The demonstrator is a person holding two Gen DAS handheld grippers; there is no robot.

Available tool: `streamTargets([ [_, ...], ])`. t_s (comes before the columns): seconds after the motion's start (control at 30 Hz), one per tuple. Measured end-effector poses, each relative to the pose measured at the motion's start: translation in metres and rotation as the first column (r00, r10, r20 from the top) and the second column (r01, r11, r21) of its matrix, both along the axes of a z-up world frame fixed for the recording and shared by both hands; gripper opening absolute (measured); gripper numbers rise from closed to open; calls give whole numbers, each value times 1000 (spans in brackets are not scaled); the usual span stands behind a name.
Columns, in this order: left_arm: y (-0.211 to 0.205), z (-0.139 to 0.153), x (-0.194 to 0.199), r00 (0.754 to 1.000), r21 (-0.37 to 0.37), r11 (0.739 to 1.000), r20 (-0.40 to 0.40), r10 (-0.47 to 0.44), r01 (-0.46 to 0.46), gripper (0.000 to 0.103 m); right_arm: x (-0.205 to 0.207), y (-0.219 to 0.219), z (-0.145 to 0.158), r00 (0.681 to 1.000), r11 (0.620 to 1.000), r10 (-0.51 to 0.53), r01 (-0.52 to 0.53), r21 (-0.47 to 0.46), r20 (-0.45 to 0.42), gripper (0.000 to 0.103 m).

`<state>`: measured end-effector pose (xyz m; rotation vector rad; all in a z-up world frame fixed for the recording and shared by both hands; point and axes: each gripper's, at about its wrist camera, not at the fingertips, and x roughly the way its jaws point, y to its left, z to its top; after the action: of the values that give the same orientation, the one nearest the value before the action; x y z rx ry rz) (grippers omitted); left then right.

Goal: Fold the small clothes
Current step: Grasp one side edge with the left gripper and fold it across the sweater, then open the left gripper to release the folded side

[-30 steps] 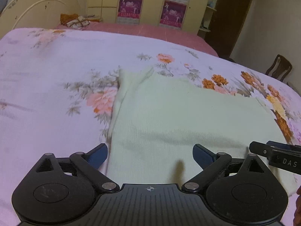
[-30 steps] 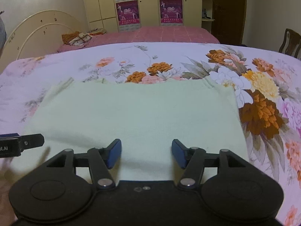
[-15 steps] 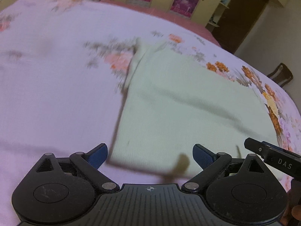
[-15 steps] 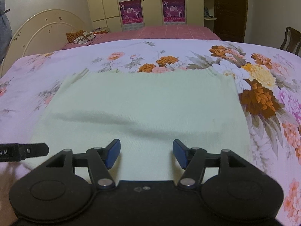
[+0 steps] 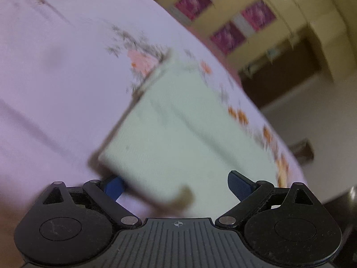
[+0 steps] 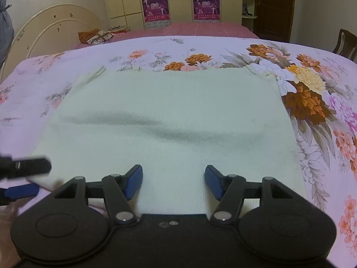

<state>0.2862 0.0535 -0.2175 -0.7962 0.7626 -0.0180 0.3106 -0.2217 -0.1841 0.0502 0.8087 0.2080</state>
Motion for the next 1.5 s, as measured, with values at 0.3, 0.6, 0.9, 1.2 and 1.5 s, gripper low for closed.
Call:
streamTargets([
  [0.3, 4, -27, 41, 978, -140, 978, 121, 173, -155, 67, 20, 0, 2, 999, 999, 20, -22, 48, 37, 61],
  [0.6, 7, -38, 54, 966, -188, 956, 83, 245, -227, 14, 57, 2, 14, 993, 999, 46, -48, 9, 105, 61],
  [0.9, -40, 26, 74, 952, 58, 997, 306, 23, -43, 9, 58, 6, -20, 987, 986, 48, -22, -168, 155, 59],
  [1.2, -167, 48, 106, 843, 264, 879, 275, -462, 396, 9, 34, -75, 9, 980, 984, -155, 141, 113, 123, 54],
  [1.5, -192, 33, 82, 812, 288, 805, 128, -569, 519, 38, -2, -150, 5, 958, 917, -286, 267, 297, 22, 56],
])
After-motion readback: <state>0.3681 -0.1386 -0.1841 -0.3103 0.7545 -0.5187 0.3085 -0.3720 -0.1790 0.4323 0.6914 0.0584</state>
